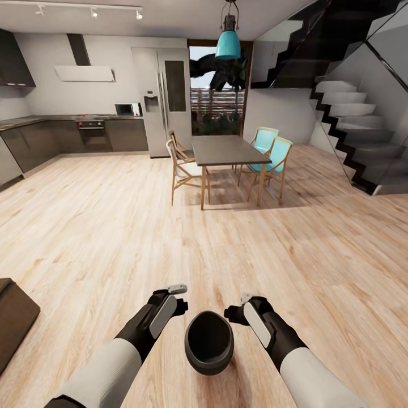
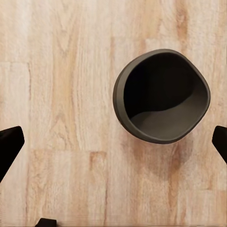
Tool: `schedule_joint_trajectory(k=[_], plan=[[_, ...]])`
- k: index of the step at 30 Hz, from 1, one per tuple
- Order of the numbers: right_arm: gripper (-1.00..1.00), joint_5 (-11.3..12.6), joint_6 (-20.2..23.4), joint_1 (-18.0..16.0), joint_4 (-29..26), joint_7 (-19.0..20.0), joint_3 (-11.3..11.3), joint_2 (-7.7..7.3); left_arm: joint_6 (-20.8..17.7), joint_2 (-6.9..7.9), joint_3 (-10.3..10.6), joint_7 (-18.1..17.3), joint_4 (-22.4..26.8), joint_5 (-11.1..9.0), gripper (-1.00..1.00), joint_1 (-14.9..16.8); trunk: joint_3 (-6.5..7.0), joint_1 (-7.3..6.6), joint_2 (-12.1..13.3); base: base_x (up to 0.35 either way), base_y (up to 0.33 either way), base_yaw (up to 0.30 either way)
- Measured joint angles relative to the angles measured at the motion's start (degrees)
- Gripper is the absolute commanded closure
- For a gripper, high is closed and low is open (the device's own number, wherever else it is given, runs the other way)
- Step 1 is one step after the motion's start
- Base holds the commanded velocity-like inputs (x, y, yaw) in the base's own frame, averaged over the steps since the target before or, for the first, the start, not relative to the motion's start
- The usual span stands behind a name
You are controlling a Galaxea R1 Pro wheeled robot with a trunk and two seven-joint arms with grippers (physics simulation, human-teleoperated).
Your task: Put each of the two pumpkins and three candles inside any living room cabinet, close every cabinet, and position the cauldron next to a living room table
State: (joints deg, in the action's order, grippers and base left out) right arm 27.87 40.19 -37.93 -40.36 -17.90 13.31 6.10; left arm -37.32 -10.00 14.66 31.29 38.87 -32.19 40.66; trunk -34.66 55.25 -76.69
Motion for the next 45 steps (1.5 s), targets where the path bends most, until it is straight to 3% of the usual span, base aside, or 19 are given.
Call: schedule_joint_trajectory(k=[45], plan=[[-1.00, 0.1, -0.3, 0.0, 0.3, -0.4, 0.0, 0.44, -1.0, 0.00, 0.0, -0.3, 0.0, -0.1, -1.00, 0.0, -8.08, 9.89, -18.1, 0.000, 0.000, 0.000]])
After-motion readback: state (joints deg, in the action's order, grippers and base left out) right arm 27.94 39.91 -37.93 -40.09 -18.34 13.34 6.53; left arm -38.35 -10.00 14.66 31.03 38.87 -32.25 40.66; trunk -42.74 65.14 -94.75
